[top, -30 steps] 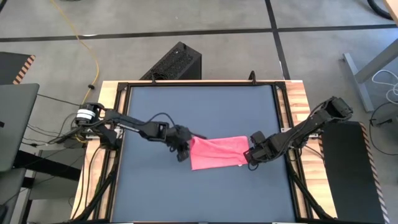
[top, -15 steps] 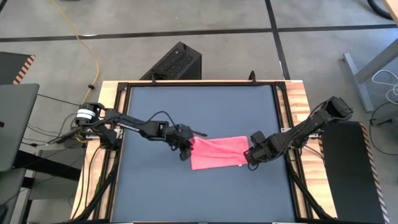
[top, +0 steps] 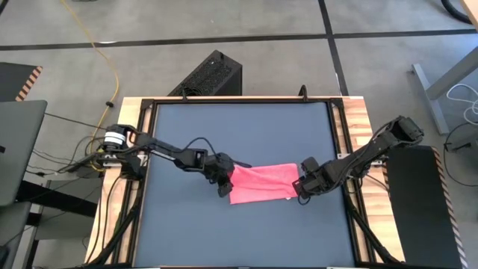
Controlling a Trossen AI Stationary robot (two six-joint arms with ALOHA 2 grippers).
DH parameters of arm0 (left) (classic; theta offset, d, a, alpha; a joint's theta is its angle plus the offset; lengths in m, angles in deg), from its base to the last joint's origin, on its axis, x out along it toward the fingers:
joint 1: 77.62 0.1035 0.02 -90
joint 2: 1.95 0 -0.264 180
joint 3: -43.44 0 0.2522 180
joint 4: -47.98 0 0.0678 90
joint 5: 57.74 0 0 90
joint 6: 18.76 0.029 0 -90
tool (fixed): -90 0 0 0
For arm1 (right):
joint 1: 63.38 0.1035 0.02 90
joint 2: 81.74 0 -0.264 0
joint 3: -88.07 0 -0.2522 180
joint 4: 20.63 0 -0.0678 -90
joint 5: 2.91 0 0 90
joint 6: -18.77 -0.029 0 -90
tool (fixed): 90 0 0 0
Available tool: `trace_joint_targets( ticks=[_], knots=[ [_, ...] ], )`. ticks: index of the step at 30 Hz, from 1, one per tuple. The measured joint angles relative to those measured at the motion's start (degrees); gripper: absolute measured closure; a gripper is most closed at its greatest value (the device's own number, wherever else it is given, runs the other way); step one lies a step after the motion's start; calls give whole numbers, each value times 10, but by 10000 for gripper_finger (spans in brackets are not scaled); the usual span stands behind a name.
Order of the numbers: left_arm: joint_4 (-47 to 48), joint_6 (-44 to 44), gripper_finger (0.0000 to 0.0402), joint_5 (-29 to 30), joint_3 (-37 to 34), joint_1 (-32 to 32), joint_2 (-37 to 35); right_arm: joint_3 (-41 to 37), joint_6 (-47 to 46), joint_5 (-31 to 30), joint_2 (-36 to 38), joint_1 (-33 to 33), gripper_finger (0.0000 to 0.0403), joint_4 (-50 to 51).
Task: Roll towel
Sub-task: Fold the pink towel
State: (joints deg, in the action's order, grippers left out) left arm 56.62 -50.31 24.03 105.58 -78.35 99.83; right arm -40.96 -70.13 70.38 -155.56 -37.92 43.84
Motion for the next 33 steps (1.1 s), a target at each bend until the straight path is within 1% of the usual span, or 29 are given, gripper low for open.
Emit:
trace_joint_targets(
  ticks=[5, 7, 10, 12, 14, 17, 22, 27, 33],
  knots=[
    [3, 4, 291, 15, 1, -1, 1, 0, -7, 0, 0, 6, 164, 0],
    [4, 4, 303, 20, 1, -1, 0, 0, -10, 0, 0, 8, 164, 0],
    [7, 4, 340, 23, 0, -1, -5, 0, -11, 0, 0, 8, 164, 1],
    [6, 4, 376, 22, 0, -1, -6, 0, -10, 0, 0, 8, 164, 2],
    [15, 2, 394, 11, 5, -1, -6, 0, -8, 0, 0, 8, 164, 3],
    [13, 1, 399, -2, 20, -1, -6, 0, -8, -3, 0, 8, 164, 5],
    [50, 18, 401, -3, 68, -1, -9, 0, -7, -4, 0, 8, 164, 15],
    [123, 20, 401, -16, 119, 5, -9, 0, -6, -7, 0, 8, 164, 22],
    [170, -4, 401, -22, 163, 2, -9, 0, 16, -8, 0, 8, 164, 36]
  ],
)
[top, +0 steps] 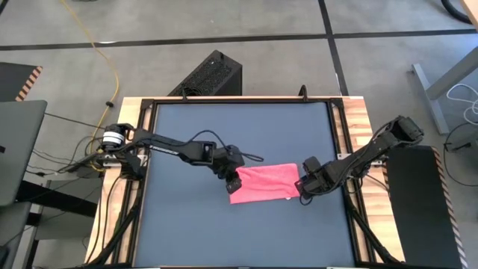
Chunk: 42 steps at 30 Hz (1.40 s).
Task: Roll towel
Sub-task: Fold the pink towel
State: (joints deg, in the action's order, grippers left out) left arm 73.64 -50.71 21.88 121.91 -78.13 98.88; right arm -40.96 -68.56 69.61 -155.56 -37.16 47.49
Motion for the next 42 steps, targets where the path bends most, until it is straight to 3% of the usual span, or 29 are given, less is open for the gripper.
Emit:
trace_joint_targets(
  ticks=[8, 14, 19, 26, 35, 42],
  knots=[
    [11, -87, 401, -29, 58, -15, 0, 0, 14, -7, 0, 0, 164, 45],
    [11, -213, 401, -64, 77, -27, 0, 0, 71, -7, 0, 0, 164, 46],
    [48, -269, 401, -22, 77, -39, 3, 0, 106, -7, 0, 12, 164, 39],
    [125, -288, 401, -28, 70, -48, 17, 0, 70, -7, 0, 56, 164, 35],
    [147, -271, 401, -37, 69, -71, 91, 0, -24, -7, 0, 107, 164, -26],
    [142, -221, 401, 8, 71, -92, 120, 0, -43, -18, -1, 109, 164, -69]
  ],
)
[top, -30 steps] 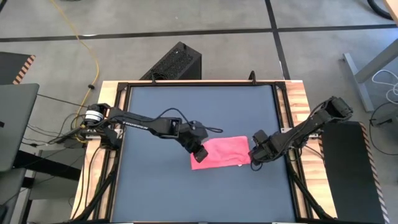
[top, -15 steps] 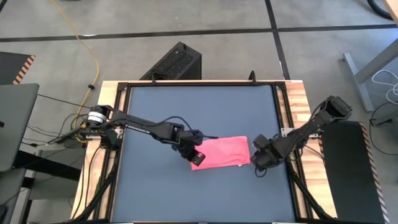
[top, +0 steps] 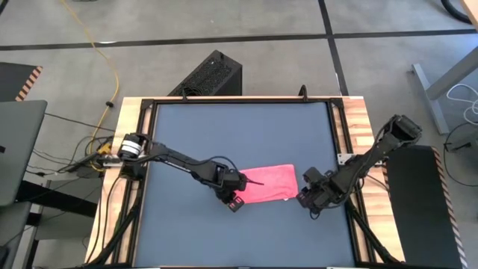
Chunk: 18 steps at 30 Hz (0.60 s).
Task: Roll towel
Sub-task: Fold the pink towel
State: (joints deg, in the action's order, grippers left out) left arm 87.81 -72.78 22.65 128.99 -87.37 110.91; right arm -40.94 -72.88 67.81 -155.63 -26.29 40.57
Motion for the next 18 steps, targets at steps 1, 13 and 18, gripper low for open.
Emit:
trace_joint_targets(
  ticks=[1, 13, 18],
  knots=[
    [-1, 6, 401, 9, 0, -3, 0, 0, -7, 0, 0, -2, 164, 2],
    [-71, 54, 362, 3, -1, -35, -28, 0, -2, -4, 0, -6, 163, 18],
    [-77, 34, 316, 10, 6, -39, -31, 0, 32, 2, 1, -9, 163, 75]
  ],
)
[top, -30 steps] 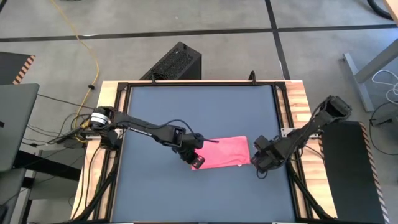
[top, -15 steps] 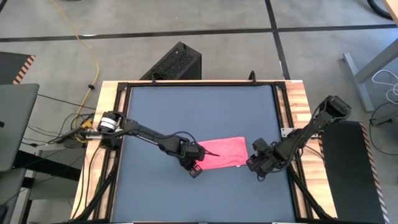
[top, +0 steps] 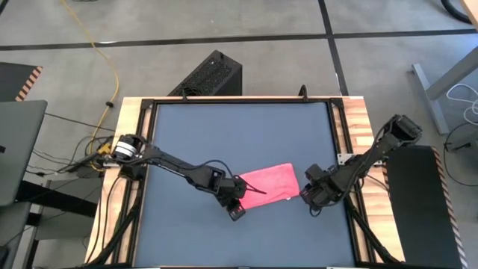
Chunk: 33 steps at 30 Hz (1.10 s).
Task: Roll towel
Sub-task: Fold the pink towel, then adjust the pink towel
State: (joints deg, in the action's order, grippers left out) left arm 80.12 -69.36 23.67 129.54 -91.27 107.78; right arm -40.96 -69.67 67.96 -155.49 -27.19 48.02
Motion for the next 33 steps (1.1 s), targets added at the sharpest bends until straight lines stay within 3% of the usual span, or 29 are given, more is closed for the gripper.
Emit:
trace_joint_targets(
  ticks=[7, 14, 19, 33],
  knots=[
    [1, -53, 261, -9, 3, 2, 0, -1, 30, 8, 0, -4, 163, 93],
    [-7, -98, 237, -41, 3, -7, 0, -23, 79, -5, 4, -46, 163, 57],
    [-83, -137, 232, -88, 3, -22, -6, -38, 129, -3, 4, -78, 163, 18],
    [-55, -164, 232, 20, 3, -13, -25, -67, 151, -1, 5, -90, 163, -27]
  ],
)
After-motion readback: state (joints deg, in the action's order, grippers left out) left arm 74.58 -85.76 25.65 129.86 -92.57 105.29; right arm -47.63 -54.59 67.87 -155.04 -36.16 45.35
